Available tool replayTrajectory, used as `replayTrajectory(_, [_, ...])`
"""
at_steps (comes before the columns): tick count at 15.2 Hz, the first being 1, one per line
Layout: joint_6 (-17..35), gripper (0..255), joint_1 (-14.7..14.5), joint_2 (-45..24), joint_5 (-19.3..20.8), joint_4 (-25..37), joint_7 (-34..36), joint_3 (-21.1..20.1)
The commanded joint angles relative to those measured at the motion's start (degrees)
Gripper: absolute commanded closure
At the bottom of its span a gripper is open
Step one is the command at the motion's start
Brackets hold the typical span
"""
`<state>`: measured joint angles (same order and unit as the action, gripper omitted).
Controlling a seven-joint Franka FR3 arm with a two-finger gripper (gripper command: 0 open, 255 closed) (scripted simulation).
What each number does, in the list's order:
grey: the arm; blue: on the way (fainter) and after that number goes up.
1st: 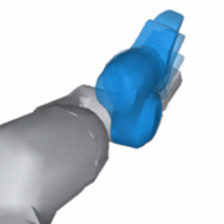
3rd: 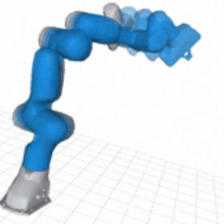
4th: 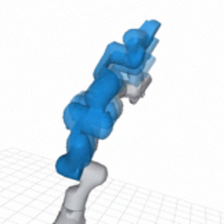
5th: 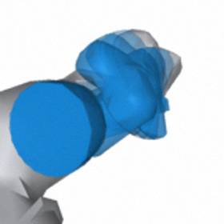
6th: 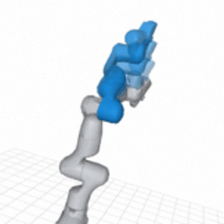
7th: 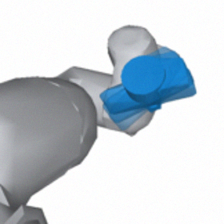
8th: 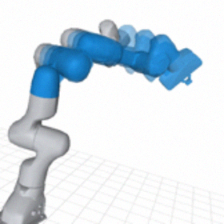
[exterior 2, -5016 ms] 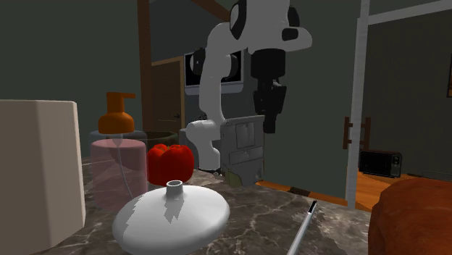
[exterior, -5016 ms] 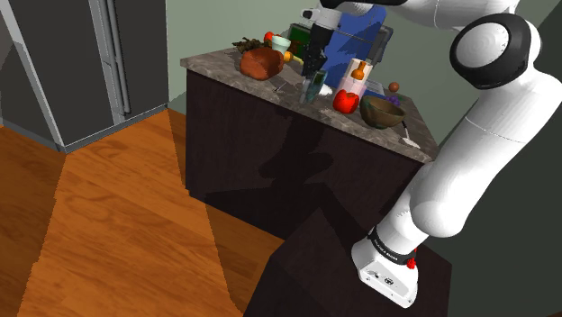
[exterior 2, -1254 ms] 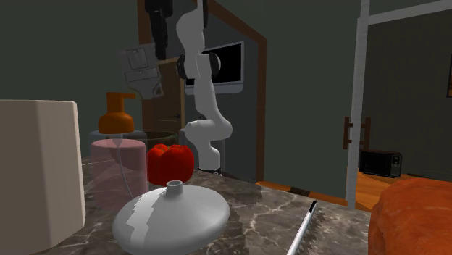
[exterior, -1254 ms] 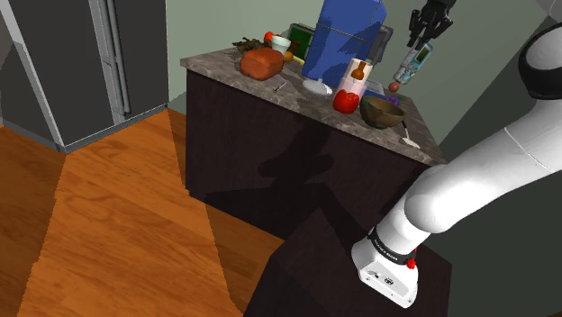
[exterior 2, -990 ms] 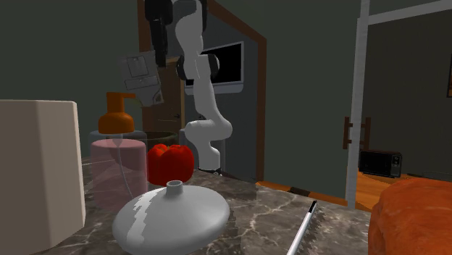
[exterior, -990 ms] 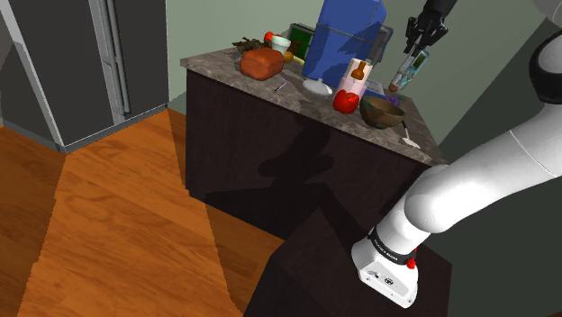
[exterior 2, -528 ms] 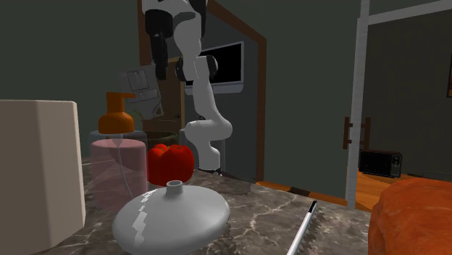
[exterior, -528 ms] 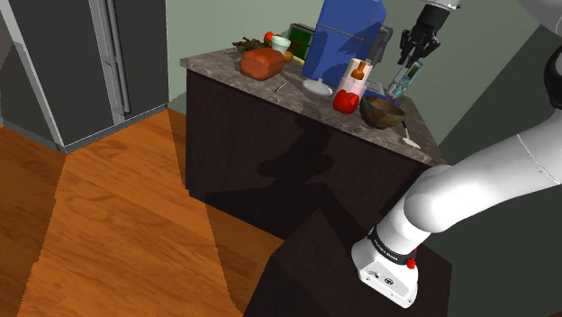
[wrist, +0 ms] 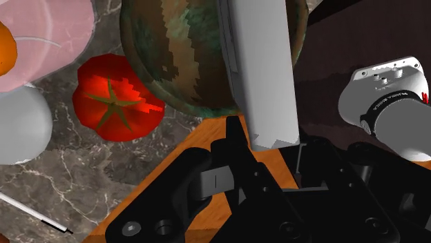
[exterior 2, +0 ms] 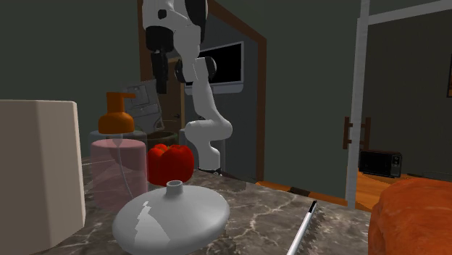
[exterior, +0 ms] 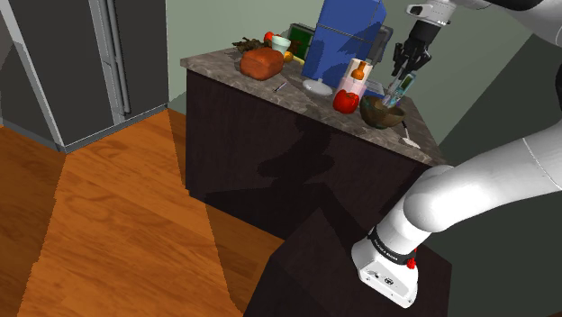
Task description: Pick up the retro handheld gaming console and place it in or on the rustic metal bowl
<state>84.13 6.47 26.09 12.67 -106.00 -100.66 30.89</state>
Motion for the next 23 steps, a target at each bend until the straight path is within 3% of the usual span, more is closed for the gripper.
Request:
replayTrajectory(1, [1.4,255,0.1,0.4,0.2,-1.7,0.2,0.1])
replayTrajectory(8, [1.4,255,0.1,0.4,0.2,-1.7,0.2,0.1])
replayTrajectory(9, [1.4,0,0.1,0.4,0.2,-1.7,0.2,0.1])
replayTrajectory(14, [1.4,0,0.1,0.4,0.2,-1.7,0.2,0.1])
replayTrajectory(18, [-5.7,0,-0.7,-3.0,-1.2,8.6,-1.1,0.2])
replayTrajectory(23, [-5.7,0,-0.7,-3.0,-1.2,8.6,-1.1,0.2])
